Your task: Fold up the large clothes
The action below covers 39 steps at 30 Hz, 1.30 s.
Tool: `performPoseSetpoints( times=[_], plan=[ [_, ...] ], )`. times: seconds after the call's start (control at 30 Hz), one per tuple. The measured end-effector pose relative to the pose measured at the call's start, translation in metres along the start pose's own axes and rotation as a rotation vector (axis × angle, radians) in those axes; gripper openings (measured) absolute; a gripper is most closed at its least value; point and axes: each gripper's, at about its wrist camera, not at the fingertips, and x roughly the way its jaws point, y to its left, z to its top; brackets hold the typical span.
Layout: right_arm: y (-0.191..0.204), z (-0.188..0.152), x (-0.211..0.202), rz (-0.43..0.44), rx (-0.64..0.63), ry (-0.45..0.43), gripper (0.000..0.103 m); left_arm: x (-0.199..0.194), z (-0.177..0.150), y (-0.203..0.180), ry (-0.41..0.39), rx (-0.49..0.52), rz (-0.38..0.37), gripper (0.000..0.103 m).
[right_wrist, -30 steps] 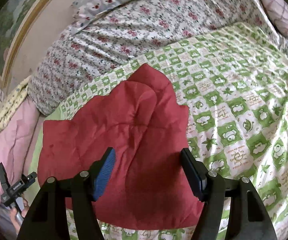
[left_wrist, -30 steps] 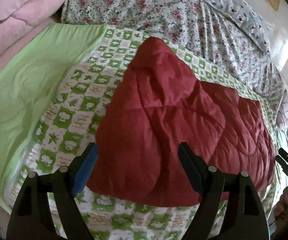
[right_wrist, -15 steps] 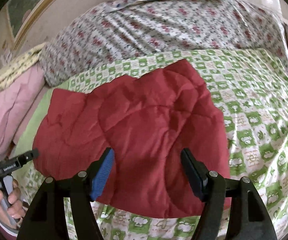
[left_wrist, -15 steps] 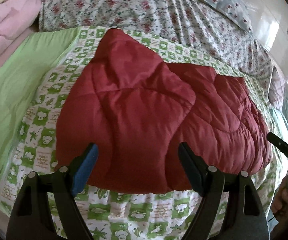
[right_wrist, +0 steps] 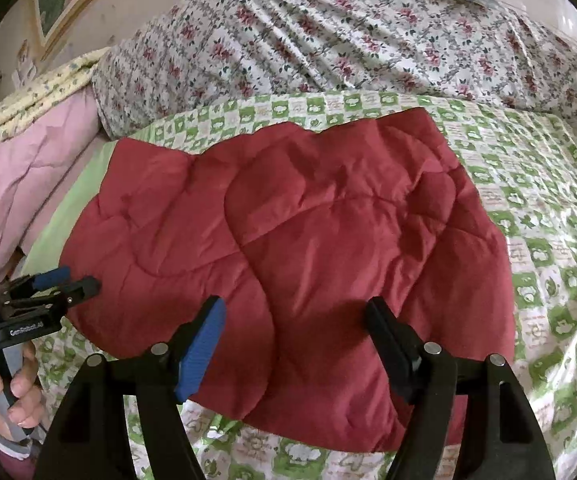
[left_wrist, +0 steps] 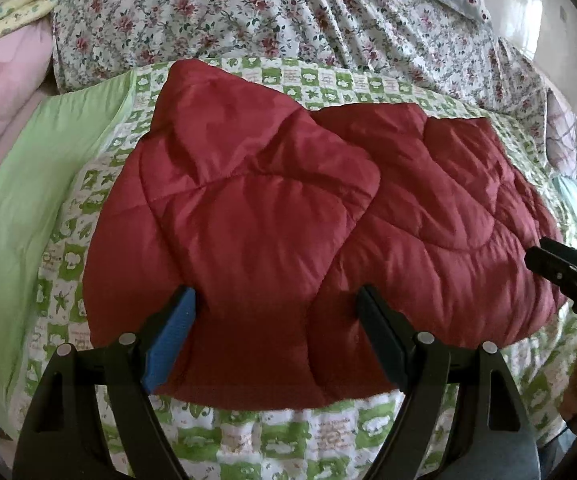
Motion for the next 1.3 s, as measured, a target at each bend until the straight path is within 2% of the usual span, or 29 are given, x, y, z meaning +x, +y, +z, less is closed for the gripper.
performPoseSetpoints(
  times=[0.17,0.47,0.77,1.03,1.3],
  plan=[
    [0.003,0.004,0.016,-0.026,-0.025,0.015,0.082,0.014,0.007,0.002,0.006,-0.013,0.012,0.083],
    [-0.012,0.022,0.042,-0.076,0.018,0.041,0.082,0.040,0.022,0.003,0.030,-0.017,0.030,0.089],
    [-0.035,0.043,0.068,-0.081,0.074,0.084,0.082,0.067,0.039,0.008,0.046,-0.030,0.046,0.096],
    [-0.065,0.053,0.088,-0.026,0.186,0.100,0.081,0.083,0.050,0.009,0.087,-0.028,0.035,0.101],
    [-0.070,0.054,0.094,-0.014,0.202,0.101,0.082,0.091,0.053,0.010,0.104,-0.030,0.035,0.103]
  ],
)
